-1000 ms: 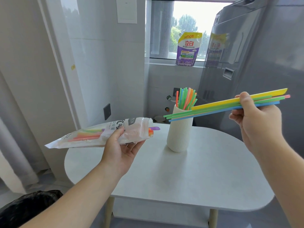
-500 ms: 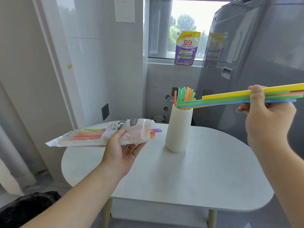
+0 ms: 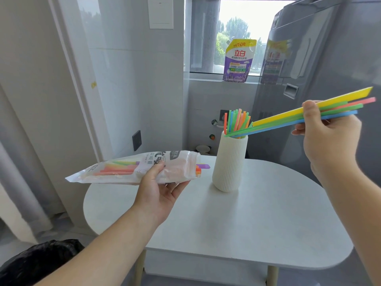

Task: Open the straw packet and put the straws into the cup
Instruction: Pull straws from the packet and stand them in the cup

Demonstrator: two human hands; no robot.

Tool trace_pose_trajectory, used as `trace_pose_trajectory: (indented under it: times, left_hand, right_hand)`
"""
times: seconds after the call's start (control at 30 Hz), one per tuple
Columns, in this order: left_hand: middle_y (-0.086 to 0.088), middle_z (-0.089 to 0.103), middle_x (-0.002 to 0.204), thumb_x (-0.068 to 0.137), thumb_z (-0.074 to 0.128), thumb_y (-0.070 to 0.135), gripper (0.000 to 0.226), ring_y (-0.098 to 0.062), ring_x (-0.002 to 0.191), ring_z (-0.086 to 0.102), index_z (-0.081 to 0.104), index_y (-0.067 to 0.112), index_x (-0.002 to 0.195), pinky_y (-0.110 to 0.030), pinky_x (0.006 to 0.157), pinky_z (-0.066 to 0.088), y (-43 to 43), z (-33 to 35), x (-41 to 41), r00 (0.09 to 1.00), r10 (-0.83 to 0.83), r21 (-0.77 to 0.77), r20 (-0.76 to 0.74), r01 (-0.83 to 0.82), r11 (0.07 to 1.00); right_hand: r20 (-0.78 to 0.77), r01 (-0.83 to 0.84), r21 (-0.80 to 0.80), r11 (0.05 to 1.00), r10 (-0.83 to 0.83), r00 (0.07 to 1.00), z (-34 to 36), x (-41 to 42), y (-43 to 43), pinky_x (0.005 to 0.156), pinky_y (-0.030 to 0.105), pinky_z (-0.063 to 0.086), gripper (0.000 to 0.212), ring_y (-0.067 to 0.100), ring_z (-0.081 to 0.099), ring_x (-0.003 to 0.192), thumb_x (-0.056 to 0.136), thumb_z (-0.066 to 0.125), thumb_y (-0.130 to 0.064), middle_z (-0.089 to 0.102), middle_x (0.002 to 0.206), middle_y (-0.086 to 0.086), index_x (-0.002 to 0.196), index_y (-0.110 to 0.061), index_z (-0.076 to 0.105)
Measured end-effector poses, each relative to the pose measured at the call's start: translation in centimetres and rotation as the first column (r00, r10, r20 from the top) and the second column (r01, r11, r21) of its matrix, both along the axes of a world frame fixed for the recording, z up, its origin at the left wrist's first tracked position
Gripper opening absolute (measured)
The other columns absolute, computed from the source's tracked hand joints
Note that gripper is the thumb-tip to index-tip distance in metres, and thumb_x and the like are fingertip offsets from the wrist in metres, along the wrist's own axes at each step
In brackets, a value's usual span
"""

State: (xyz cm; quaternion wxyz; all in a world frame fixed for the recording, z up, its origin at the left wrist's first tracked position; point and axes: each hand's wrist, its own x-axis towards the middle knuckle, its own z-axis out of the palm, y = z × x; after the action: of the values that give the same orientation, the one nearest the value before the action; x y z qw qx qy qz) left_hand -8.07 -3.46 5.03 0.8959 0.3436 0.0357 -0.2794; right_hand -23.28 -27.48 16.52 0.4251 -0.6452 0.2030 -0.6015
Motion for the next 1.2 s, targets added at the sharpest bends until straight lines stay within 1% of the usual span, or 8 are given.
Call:
trace_pose_trajectory:
  times: [0.2,0.4,0.6,0.73,0.87,0.97,1.1,1.2]
  left_hand:
    - [-0.02,0.075,0.123,0.099,0.063,0.022,0.043,-0.033,0.107,0.076,0.06,0.006,0.139,-0.039,0.064,0.065,0.0,-0.1,0.2,1.0,-0.002,-0.01,-0.007,0.001,1.0]
    - [-0.019,0.076,0.122,0.099,0.064,0.022,0.041,-0.031,0.107,0.076,0.062,0.006,0.137,-0.04,0.066,0.066,-0.1,-0.2,0.6,1.0,-0.001,-0.015,-0.016,0.001,1.0]
    - [-0.019,0.076,0.122,0.099,0.064,0.022,0.039,-0.031,0.106,0.076,0.062,0.008,0.136,-0.04,0.064,0.066,-0.3,-0.2,0.4,1.0,-0.004,-0.007,-0.015,0.003,1.0]
    - [-0.02,0.076,0.121,0.099,0.064,0.022,0.039,-0.031,0.106,0.076,0.062,0.008,0.136,-0.04,0.064,0.066,-0.5,-0.2,0.3,1.0,-0.009,-0.006,-0.018,0.009,1.0]
    - [-0.019,0.076,0.121,0.099,0.064,0.023,0.039,-0.032,0.107,0.076,0.062,0.01,0.136,-0.04,0.066,0.066,-0.5,-0.3,0.3,1.0,-0.012,-0.006,-0.01,0.012,1.0]
    - [-0.019,0.076,0.122,0.099,0.064,0.022,0.04,-0.032,0.108,0.075,0.062,0.009,0.137,-0.041,0.067,0.066,-0.6,-0.3,0.4,1.0,-0.013,-0.003,-0.004,0.013,1.0]
    - [-0.02,0.074,0.126,0.099,0.064,0.022,0.043,-0.032,0.109,0.075,0.06,0.009,0.139,-0.04,0.065,0.065,-0.8,-0.3,0.3,1.0,-0.01,-0.006,-0.019,0.01,1.0]
    - [-0.02,0.074,0.127,0.098,0.064,0.022,0.042,-0.032,0.111,0.074,0.06,0.009,0.138,-0.04,0.065,0.066,-0.9,-0.4,0.3,1.0,-0.013,-0.009,-0.025,0.013,1.0]
  right_hand:
    - [-0.045,0.004,-0.028,1.0,-0.005,0.999,1.5,1.2,-1.0,0.058,0.028,0.061,0.019,0.004,0.067,0.049,0.088,0.062,-0.048,0.067,0.055,-0.022,0.077,-0.032,0.065]
    - [-0.061,-0.02,-0.028,0.999,0.018,0.998,2.1,1.1,-1.8,0.053,0.022,0.06,0.02,0.004,0.068,0.05,0.083,0.065,-0.052,0.068,0.055,-0.022,0.075,-0.034,0.067]
    - [-0.163,-0.068,-0.063,0.996,0.057,0.985,2.1,1.2,-2.4,0.063,0.036,0.064,0.018,0.007,0.069,0.052,0.084,0.068,-0.05,0.07,0.059,-0.018,0.081,-0.032,0.071]
    - [-0.287,-0.139,-0.12,0.983,0.1,0.953,2.8,1.9,-2.6,0.071,0.046,0.064,0.018,0.01,0.071,0.056,0.086,0.069,-0.048,0.073,0.064,-0.016,0.085,-0.03,0.073]
    - [-0.413,-0.185,-0.158,0.97,0.105,0.905,3.7,3.1,-3.2,0.07,0.04,0.064,0.022,0.012,0.073,0.058,0.089,0.07,-0.045,0.075,0.072,-0.005,0.087,-0.023,0.074]
    - [-0.514,-0.199,-0.118,0.973,0.111,0.85,4.3,5.0,-3.9,0.059,0.026,0.06,0.028,0.011,0.071,0.054,0.088,0.072,-0.044,0.075,0.069,-0.003,0.086,-0.016,0.073]
    - [-0.614,-0.209,-0.069,0.976,0.123,0.78,4.6,8.0,-4.4,0.064,0.031,0.061,0.024,0.016,0.07,0.059,0.092,0.071,-0.038,0.074,0.079,0.005,0.08,-0.017,0.066]
    - [-0.688,-0.204,-0.063,0.977,0.105,0.718,4.8,9.9,-4.3,0.046,0.018,0.055,0.026,0.009,0.069,0.05,0.092,0.07,-0.039,0.073,0.08,0.004,0.085,-0.014,0.065]
